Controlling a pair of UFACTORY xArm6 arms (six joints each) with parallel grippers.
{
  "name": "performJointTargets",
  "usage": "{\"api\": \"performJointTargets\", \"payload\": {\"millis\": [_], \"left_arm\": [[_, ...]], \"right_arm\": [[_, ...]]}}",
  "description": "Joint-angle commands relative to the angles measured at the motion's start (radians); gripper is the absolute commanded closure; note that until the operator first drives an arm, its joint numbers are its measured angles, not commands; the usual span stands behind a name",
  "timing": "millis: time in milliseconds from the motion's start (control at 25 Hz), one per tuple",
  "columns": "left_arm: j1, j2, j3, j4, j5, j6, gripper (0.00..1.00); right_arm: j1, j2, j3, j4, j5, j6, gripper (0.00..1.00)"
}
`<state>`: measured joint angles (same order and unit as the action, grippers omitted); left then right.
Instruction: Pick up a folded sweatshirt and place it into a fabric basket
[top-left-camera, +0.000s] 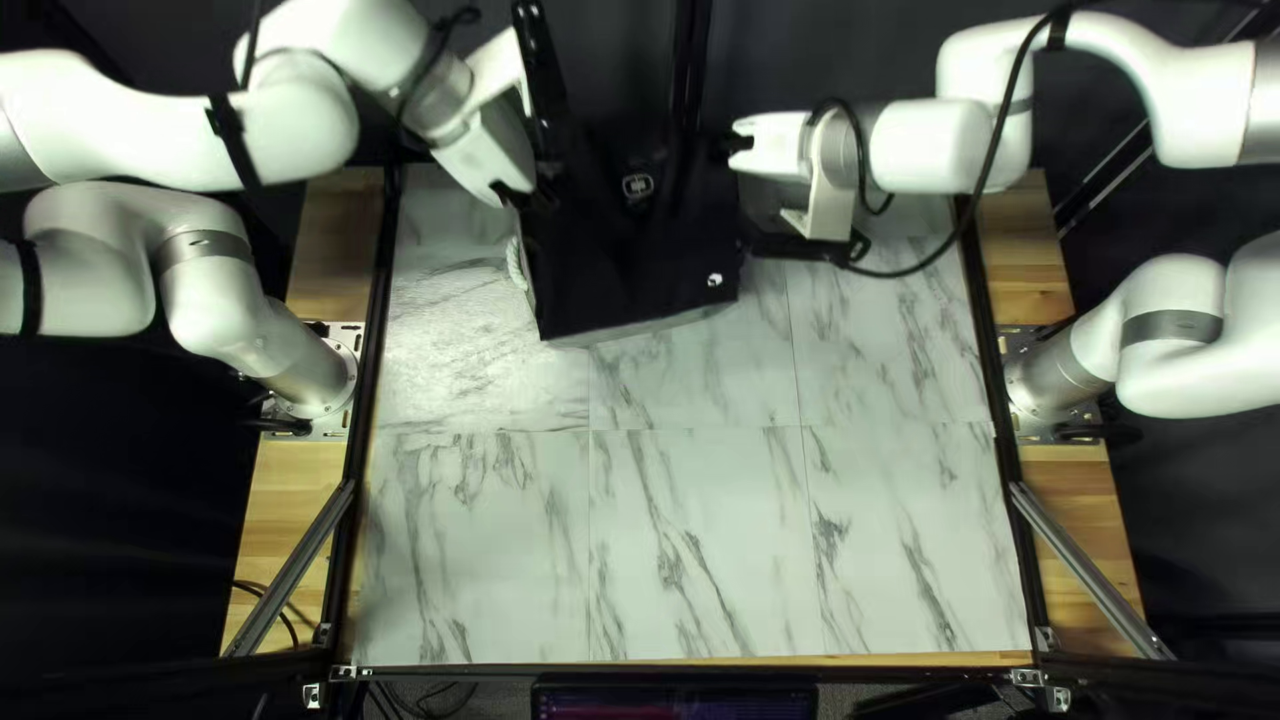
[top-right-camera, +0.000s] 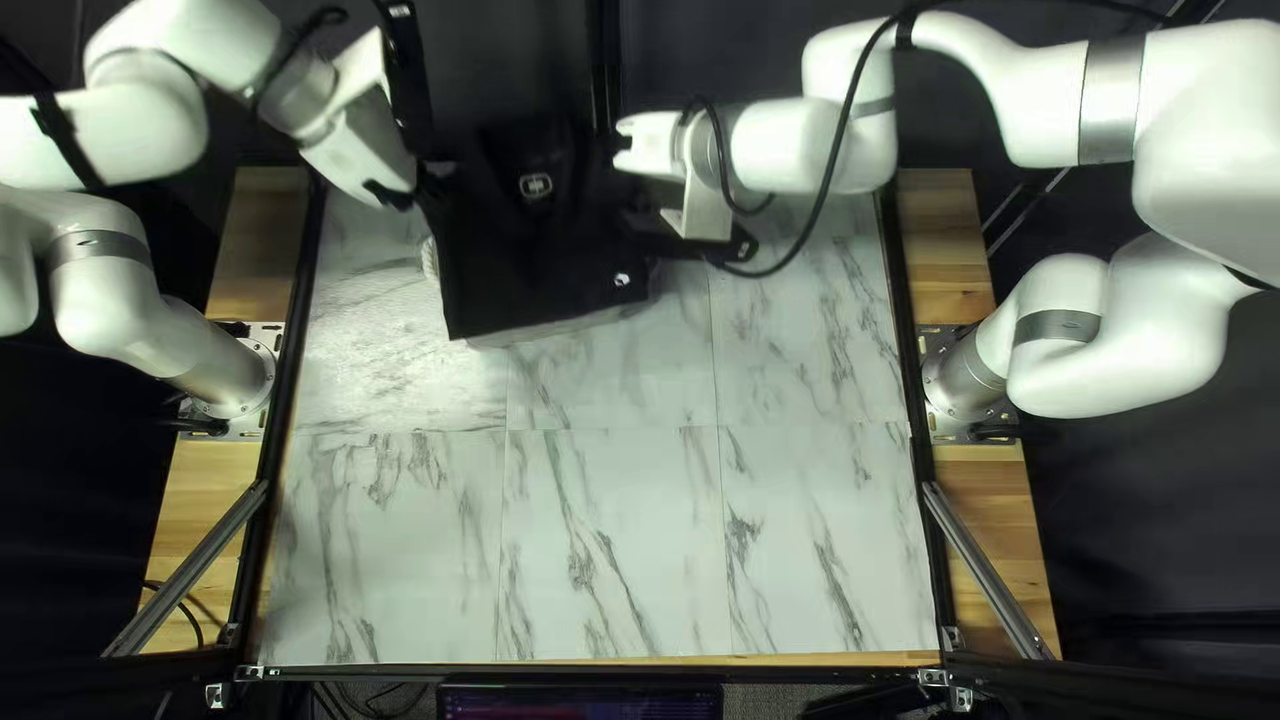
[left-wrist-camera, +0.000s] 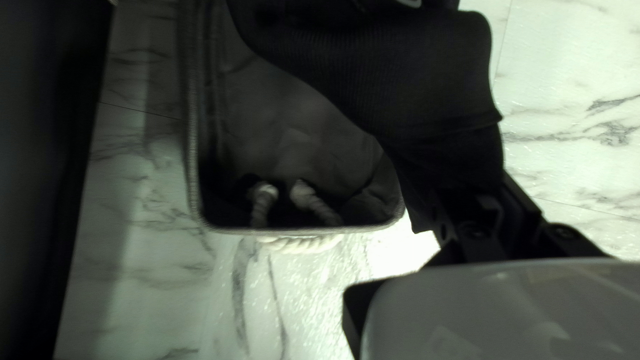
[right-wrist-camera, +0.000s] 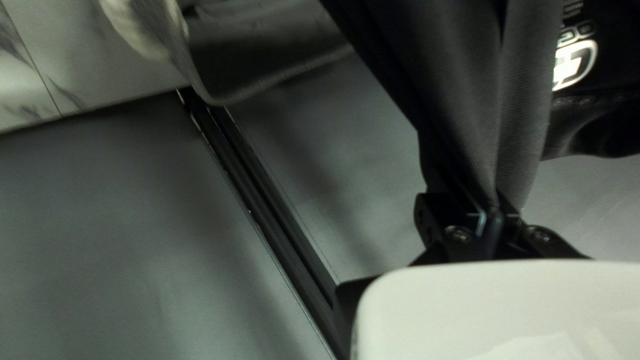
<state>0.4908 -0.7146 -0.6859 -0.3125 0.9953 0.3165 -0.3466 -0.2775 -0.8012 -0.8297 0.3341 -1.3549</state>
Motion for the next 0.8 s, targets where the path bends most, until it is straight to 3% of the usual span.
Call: {"api": "performJointTargets", "payload": {"millis": [40, 200, 360, 640, 800], "left_arm": [[0.039, 0.011, -0.027, -0.014, 0.025, 0.038, 0.99], [0.064, 0.037, -0.061, -0.023, 0.036, 0.064, 0.99], [0.052, 0.057, -0.065, -0.016, 0.018, 0.06, 0.99], [-0.009, 0.056, 0.071, -0.035, -0.103, 0.042, 0.98], [-0.021, 0.049, 0.096, -0.04, -0.111, 0.033, 0.99]], "right_arm": [[-0.021, 0.024, -0.043, 0.039, 0.003, -0.055, 1.0], [-0.035, 0.039, -0.063, 0.052, 0.0, -0.079, 1.0], [-0.045, 0.027, -0.032, 0.025, -0.022, -0.057, 1.0], [-0.077, 0.05, 0.055, -0.145, -0.12, 0.123, 1.0], [-0.076, 0.041, 0.078, -0.153, -0.133, 0.137, 1.0]]}}
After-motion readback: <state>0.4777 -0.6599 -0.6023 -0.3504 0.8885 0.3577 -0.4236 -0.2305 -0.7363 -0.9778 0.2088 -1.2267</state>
